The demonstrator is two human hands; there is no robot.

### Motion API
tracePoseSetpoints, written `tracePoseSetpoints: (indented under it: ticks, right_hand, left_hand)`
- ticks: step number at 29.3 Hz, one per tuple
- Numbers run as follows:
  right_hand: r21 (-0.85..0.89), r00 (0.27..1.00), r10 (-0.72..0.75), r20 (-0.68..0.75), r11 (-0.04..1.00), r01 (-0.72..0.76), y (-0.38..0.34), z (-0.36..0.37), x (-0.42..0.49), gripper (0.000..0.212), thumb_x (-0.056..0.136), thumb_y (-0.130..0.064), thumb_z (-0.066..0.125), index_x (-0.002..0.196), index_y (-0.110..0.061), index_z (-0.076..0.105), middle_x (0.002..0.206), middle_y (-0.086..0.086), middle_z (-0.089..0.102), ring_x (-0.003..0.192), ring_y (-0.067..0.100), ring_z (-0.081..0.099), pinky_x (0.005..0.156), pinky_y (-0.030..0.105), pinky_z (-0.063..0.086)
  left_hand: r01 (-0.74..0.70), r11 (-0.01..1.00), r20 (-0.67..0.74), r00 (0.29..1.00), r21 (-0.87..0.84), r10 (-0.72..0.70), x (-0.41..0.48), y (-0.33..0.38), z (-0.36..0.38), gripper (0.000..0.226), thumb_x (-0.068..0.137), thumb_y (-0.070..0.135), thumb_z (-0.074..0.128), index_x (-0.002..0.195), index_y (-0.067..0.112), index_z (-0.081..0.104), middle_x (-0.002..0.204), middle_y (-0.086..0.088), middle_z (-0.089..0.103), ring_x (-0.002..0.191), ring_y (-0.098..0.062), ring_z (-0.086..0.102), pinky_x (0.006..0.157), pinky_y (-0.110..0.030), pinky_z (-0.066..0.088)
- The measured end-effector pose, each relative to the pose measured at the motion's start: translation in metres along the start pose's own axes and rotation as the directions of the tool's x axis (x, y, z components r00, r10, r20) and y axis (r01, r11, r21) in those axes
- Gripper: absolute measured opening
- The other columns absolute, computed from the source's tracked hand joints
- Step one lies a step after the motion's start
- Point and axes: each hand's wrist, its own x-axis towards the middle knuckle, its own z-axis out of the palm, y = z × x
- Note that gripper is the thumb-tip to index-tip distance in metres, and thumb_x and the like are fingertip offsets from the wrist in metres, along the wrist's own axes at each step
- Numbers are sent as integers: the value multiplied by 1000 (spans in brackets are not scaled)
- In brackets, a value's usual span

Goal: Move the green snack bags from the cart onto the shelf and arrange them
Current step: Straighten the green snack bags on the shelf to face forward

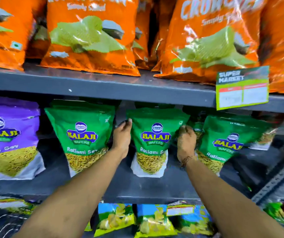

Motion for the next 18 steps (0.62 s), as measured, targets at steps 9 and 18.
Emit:
tracePoseSetpoints:
  ticks: [9,18]
  right_hand:
    - [310,910,227,346,888,-340,30,-22,-10,53,97,-44,27,134,-14,47,130,2,57,116,15,54,104,34,42]
    - [-99,856,289,429,957,-273,123,-29,-19,85,66,-86,33,136,-38,41,150,-3,40,138,16,38,117,46,28]
  left_hand:
    - [23,987,227,972,162,-60,-31,-21,-5,31,90,18,50,120,9,52,107,9,63,90,10,60,73,-3,45]
    - [190,895,271,909,404,-316,-50,-74,-17,62,40,76,69,97,59,51,129,5,60,118,-15,54,106,-47,42]
